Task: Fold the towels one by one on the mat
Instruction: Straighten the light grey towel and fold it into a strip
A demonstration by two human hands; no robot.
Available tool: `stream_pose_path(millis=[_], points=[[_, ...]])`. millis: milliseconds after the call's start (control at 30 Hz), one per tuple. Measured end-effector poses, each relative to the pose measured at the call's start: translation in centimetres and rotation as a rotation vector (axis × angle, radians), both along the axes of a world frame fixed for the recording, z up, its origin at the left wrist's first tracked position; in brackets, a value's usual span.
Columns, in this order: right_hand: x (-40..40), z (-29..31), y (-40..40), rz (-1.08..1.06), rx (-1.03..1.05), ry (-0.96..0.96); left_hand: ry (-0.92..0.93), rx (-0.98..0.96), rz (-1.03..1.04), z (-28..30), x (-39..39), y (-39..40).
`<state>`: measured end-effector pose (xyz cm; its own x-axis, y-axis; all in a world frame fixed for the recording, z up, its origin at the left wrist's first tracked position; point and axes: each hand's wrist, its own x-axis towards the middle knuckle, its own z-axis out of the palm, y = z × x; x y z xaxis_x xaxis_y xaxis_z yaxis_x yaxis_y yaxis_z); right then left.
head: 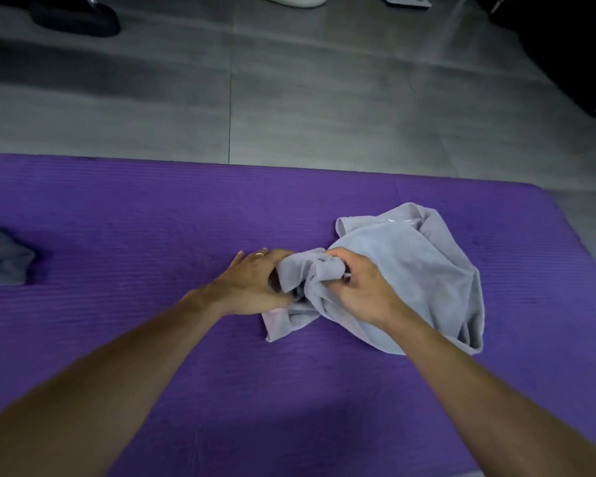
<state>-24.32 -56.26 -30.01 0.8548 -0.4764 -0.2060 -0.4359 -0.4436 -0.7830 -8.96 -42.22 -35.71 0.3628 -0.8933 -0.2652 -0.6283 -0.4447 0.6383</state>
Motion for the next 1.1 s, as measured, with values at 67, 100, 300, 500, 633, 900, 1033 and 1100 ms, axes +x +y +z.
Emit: stream_pose_path(millis=[67, 100, 300, 500, 633, 900, 1033, 1100], points=[[-1.2, 0.9, 0.2, -0.059, 0.112, -0.059, 0.032, -0.168, 0.082, 0.4, -0.8, 0.0], [-1.6, 1.3, 0.5, -0.049, 0.125, -0.062, 0.031, -0.256, 0.114, 0.8, -1.1, -0.1], [-0.9, 3.4, 3.4, 0.058, -0.106, -0.043, -0.095, -0.424, 0.154, 6.3, 2.1, 2.8], [3.4, 4.1, 10.2, 0.515, -0.208, 0.016, -0.285, -0.329, -0.012, 8.7, 5.1, 16.0], [8.0, 1.6, 9.9, 0.308, -0.278, 0.061, -0.368, -0.053, 0.007, 3.4, 1.9, 24.3], [10.5, -3.7, 10.8, 0.575, -0.498, 0.468, 0.442, -0.081, 0.857, -1.0, -4.3, 22.5], [10.6, -3.6, 10.9, 0.549, -0.491, 0.508, 0.416, 0.039, 1.062, -2.7, -5.3, 20.5], [11.0, -3.5, 10.6, 0.522, -0.476, 0.470, 0.389, 0.085, 1.007, -2.5, -5.2, 20.4]])
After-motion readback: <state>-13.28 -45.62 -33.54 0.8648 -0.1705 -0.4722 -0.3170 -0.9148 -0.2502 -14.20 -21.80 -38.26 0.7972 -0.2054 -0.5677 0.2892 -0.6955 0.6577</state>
